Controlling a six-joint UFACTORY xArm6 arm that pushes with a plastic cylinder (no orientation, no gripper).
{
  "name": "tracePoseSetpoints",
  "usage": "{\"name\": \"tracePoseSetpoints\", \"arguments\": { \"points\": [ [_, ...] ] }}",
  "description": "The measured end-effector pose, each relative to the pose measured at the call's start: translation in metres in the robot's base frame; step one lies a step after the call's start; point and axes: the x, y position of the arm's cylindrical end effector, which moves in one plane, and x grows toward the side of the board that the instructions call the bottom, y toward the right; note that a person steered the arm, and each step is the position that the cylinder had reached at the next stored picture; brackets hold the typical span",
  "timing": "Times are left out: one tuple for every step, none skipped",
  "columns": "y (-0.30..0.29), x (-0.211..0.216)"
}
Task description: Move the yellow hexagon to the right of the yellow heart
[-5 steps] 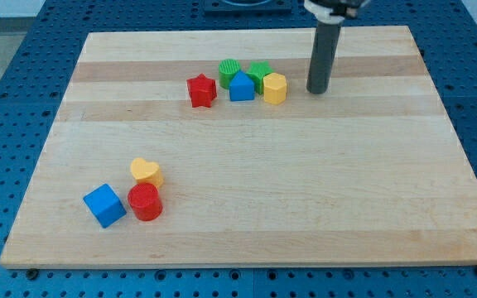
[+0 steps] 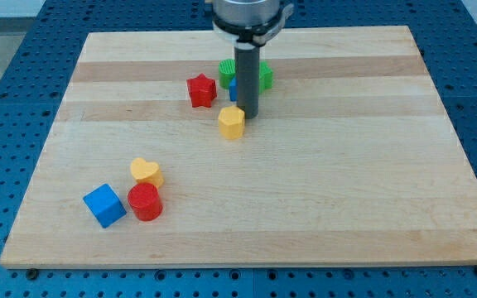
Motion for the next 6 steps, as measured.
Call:
{"name": "tracePoseSetpoints", "arguments": {
  "points": [
    [-0.023,0.020],
    [-0.042,0.042],
    [-0.062,0.063],
    [-0.075,0.079],
    [-0.088,0.095],
    [-0.096,0.100]
  ]
}}
